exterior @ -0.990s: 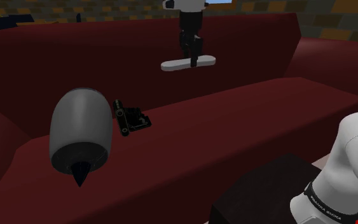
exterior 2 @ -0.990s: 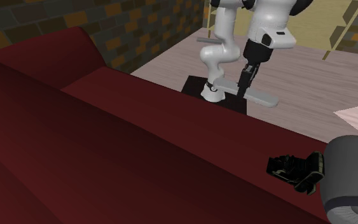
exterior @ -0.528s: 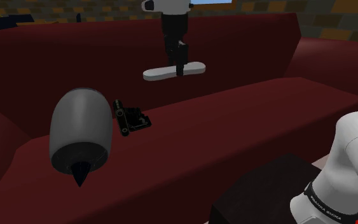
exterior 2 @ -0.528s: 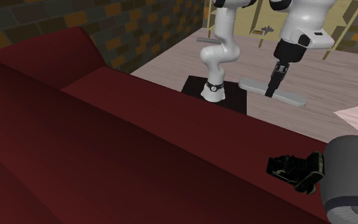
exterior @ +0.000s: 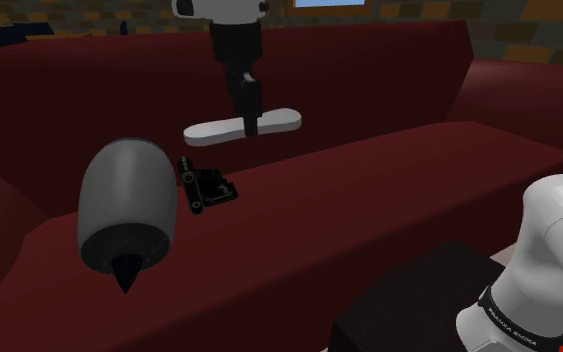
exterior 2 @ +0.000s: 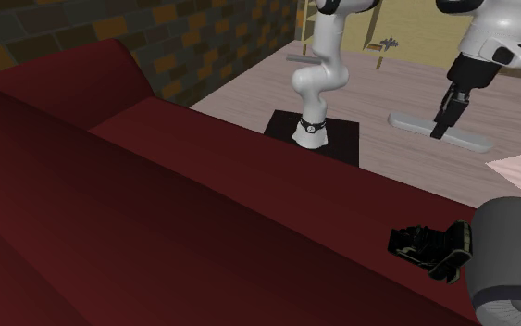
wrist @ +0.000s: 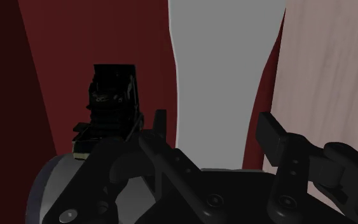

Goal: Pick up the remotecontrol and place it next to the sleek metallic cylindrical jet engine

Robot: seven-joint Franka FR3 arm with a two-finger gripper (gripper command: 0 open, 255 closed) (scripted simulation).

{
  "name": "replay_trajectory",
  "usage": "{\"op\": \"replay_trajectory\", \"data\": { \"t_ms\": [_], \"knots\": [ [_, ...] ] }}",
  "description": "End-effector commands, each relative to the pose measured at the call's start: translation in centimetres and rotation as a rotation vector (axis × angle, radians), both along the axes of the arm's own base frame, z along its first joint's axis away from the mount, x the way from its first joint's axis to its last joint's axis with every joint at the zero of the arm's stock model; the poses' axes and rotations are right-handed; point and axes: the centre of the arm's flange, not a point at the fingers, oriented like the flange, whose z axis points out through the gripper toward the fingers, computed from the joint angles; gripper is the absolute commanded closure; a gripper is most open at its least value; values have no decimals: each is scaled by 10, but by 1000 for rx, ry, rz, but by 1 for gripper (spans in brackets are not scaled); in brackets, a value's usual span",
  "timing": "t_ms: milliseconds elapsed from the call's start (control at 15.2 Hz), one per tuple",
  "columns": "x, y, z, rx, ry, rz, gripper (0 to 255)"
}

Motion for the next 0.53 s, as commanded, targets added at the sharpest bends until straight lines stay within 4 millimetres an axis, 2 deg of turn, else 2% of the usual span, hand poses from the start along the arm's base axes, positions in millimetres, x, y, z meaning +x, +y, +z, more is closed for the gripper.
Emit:
{"op": "replay_trajectory", "data": {
  "t_ms": [0, 264, 462],
  "knots": [
    [-9, 25, 0, 1, 0, -1, 255],
    [-26, 72, 0, 1, 0, -1, 255],
    [-26, 72, -16, 1, 0, -1, 255]
  ]
}}
